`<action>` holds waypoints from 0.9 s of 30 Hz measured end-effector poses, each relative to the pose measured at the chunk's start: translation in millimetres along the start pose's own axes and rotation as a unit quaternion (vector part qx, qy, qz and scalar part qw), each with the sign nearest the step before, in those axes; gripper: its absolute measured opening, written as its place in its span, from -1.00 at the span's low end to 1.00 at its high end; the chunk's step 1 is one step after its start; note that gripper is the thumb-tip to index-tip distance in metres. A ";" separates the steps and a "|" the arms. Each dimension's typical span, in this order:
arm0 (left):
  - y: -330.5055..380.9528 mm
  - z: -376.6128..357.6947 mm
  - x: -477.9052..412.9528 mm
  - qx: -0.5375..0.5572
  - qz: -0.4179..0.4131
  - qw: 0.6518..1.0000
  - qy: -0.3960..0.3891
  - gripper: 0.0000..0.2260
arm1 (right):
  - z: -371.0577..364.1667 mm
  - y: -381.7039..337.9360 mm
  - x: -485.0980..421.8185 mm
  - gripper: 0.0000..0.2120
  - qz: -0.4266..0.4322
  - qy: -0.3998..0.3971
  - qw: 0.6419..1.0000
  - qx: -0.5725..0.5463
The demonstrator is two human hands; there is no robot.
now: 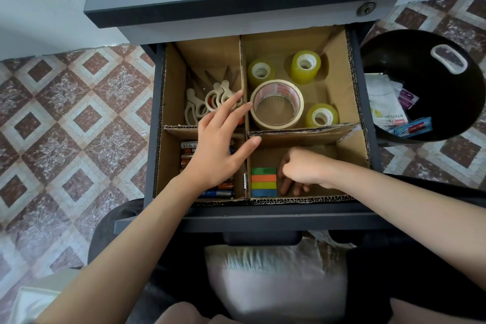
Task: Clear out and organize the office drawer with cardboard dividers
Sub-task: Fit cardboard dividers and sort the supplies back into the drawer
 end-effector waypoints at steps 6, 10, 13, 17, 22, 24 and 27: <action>0.0 0.1 -0.1 -0.002 -0.002 1.000 0.001 -0.46 | -4.7 -3.0 -0.4 -0.84 0.003 -0.019 1.000 0.002; -0.6 -0.8 0.4 -0.004 0.002 1.000 -0.001 -0.46 | -0.2 -2.3 -1.5 -0.78 -0.006 -0.011 1.000 0.000; -0.4 -0.5 0.4 -0.005 0.000 1.000 0.002 -0.46 | 7.4 -5.9 -2.4 -0.75 0.012 0.020 1.000 0.010; -0.2 -0.3 0.3 -0.001 0.002 1.000 0.003 -0.46 | 8.2 -11.1 -1.1 -0.79 0.025 0.027 0.999 0.001; -0.5 -0.3 0.1 -0.001 0.000 1.000 0.005 -0.46 | 13.3 -9.5 -1.8 -0.79 0.024 0.034 0.999 0.009; -0.8 -0.6 0.2 0.000 0.001 1.000 0.004 -0.46 | 14.9 -9.3 -1.6 -0.79 0.026 0.041 0.999 0.006; -1.1 -0.6 0.2 0.000 -0.002 1.000 0.005 -0.46 | 12.9 -11.9 -0.3 -0.80 0.030 0.038 0.999 -0.012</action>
Point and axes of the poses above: each hand's wrist, its own x-axis away from the middle knuckle, its own z-axis out of the back of the hand, y = z × x, the point moved 8 cm from there along -x, towards the middle knuckle, and after that the axes turned 14 degrees about y, right-handed, at the moved point
